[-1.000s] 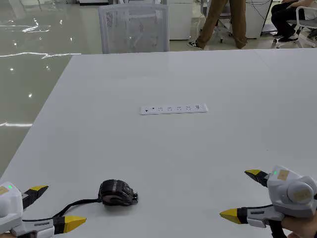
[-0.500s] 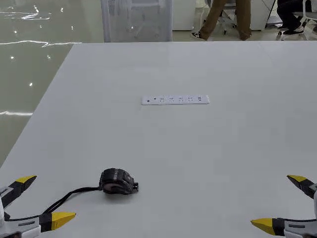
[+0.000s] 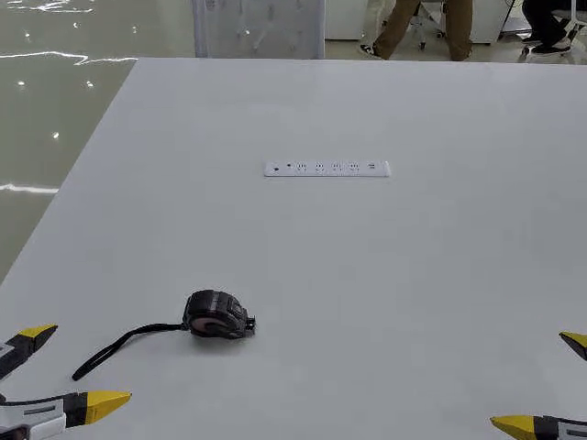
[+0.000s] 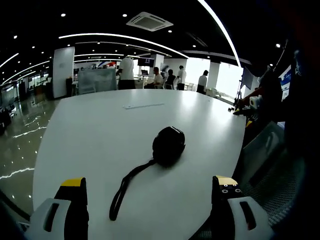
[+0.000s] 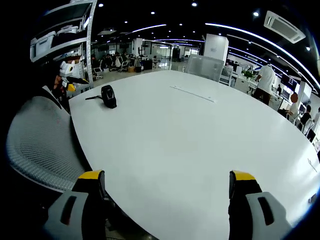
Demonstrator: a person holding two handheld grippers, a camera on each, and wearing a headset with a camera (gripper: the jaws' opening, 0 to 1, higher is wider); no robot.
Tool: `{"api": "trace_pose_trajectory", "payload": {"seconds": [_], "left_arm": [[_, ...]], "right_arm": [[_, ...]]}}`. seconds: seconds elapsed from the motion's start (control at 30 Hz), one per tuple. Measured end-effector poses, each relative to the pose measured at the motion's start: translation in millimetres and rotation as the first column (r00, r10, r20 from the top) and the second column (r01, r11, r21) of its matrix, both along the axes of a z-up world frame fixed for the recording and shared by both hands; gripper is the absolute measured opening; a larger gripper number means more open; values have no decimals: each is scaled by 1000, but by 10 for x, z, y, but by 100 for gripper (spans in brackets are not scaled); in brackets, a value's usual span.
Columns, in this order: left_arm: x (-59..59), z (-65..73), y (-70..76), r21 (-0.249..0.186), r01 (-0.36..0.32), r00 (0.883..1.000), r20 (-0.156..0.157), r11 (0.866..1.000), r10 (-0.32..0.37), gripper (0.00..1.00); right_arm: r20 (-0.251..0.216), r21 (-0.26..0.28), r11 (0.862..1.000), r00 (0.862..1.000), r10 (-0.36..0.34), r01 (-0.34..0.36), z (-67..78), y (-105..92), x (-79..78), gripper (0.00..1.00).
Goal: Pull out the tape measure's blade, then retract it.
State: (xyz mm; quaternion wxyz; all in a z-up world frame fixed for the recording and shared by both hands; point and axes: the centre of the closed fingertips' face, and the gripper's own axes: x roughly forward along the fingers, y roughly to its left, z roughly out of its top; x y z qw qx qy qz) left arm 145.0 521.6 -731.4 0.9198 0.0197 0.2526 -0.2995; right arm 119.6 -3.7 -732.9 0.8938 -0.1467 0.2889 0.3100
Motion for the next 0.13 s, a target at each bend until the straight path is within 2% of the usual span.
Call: {"api": "trace_pose_trajectory", "payload": {"seconds": [0.13], "left_arm": [[50, 55, 2, 5, -9, 1000, 10, 1000, 9, 100]], "right_arm": [[1, 2, 1000, 1000, -4, 4, -8, -10, -27, 100]]}}
